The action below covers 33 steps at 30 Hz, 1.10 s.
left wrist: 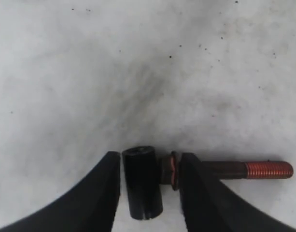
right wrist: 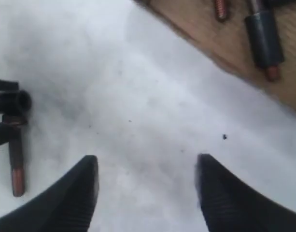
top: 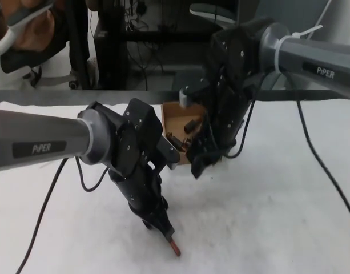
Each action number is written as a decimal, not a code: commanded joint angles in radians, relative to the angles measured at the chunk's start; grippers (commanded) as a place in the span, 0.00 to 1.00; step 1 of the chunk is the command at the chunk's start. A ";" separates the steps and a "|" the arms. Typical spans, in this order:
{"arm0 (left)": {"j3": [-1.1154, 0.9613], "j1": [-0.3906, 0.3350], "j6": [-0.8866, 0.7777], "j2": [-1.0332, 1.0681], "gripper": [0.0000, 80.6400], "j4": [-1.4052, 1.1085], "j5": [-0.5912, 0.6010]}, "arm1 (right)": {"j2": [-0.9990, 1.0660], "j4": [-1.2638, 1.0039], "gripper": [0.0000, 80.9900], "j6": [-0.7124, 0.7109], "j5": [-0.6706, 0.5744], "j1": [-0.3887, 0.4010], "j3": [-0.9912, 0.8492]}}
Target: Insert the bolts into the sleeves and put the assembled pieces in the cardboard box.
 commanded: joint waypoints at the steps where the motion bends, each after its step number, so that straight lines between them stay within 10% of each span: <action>1: 0.002 -0.001 -0.004 0.025 0.47 0.014 -0.033 | -0.015 0.025 0.70 -0.039 -0.030 0.035 0.009; 8: -0.010 0.021 -0.009 0.021 0.47 0.072 -0.006 | -0.015 0.010 0.70 -0.038 -0.087 0.087 0.032; 15: -0.041 0.048 -0.008 0.021 0.85 0.080 0.032 | -0.015 0.017 0.70 -0.038 -0.087 0.087 0.033; 33: -0.087 0.119 -0.005 0.023 0.73 0.092 0.133 | -0.015 -0.017 0.70 -0.038 -0.087 0.085 0.033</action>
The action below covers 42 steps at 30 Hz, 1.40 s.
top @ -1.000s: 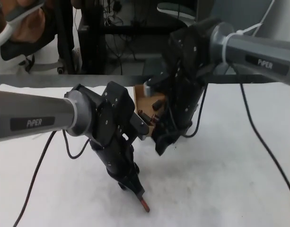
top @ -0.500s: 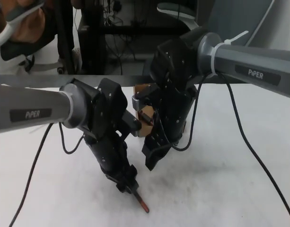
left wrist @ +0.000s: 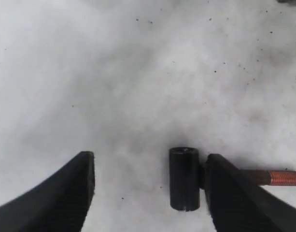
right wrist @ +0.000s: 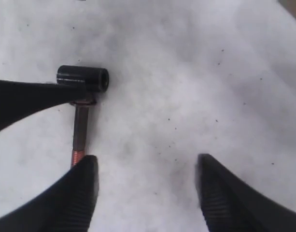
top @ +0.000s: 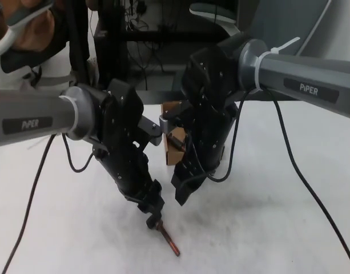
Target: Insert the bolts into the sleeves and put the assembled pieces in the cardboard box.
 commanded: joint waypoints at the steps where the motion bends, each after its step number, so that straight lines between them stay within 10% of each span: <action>1: -0.012 0.003 0.021 0.007 0.73 0.018 0.005 | -0.015 -0.028 0.70 -0.010 -0.014 -0.002 0.003; 25: -0.009 -0.058 0.043 0.041 0.71 0.001 -0.042 | -0.102 -0.124 0.70 -0.026 -0.103 -0.002 0.003; 30: -0.009 -0.091 0.044 0.083 0.47 0.040 -0.137 | -0.155 -0.130 0.70 -0.026 -0.103 -0.002 0.003; 34: -0.009 -0.112 0.040 0.103 0.00 0.055 -0.166 | -0.188 -0.100 0.70 -0.026 -0.097 -0.002 0.003; 42: -0.009 -0.056 -0.029 0.007 0.02 0.056 -0.207 | -0.198 0.029 0.70 -0.078 -0.093 0.005 0.003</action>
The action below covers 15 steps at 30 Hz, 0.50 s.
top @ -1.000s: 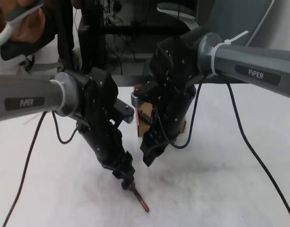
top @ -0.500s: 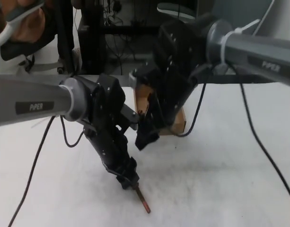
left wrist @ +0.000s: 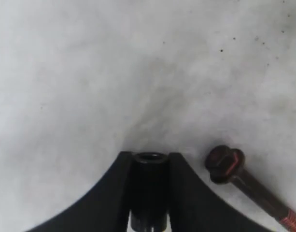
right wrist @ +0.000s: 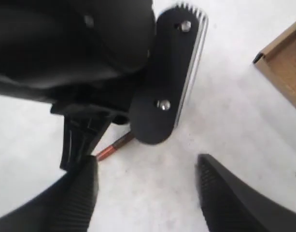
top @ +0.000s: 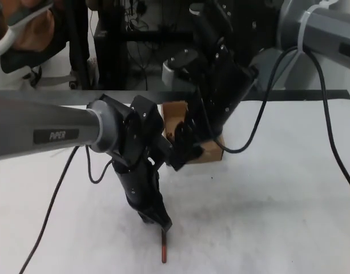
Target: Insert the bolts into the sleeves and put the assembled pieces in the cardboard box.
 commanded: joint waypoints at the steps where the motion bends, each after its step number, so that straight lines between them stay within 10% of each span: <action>1: 0.006 0.050 -0.039 -0.065 0.02 0.026 -0.019 | -0.011 0.026 0.70 -0.017 -0.003 0.004 -0.003; 15: 0.128 0.347 -0.223 -0.371 0.02 -0.038 0.070 | -0.003 -0.204 0.70 0.239 0.217 0.158 0.209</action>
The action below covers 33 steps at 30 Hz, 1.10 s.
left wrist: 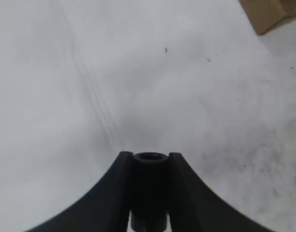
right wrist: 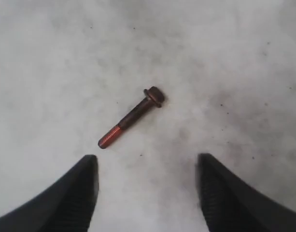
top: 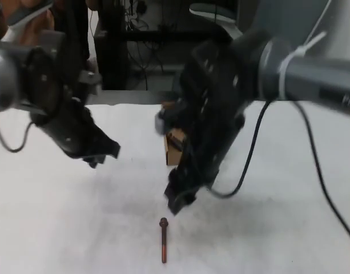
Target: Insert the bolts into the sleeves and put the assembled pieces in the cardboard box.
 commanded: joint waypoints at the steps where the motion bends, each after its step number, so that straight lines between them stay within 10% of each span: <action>1: 0.066 0.024 -0.028 -0.082 0.02 -0.039 0.016 | 0.002 -0.081 0.70 0.037 0.106 0.053 0.022; 21: 0.383 0.028 -0.228 -0.360 0.02 -0.275 0.244 | 0.219 -0.168 0.70 0.396 0.190 0.082 0.015; 33: 0.383 0.028 -0.186 -0.389 0.02 -0.257 0.244 | 0.152 -0.194 0.66 0.319 0.066 0.136 0.005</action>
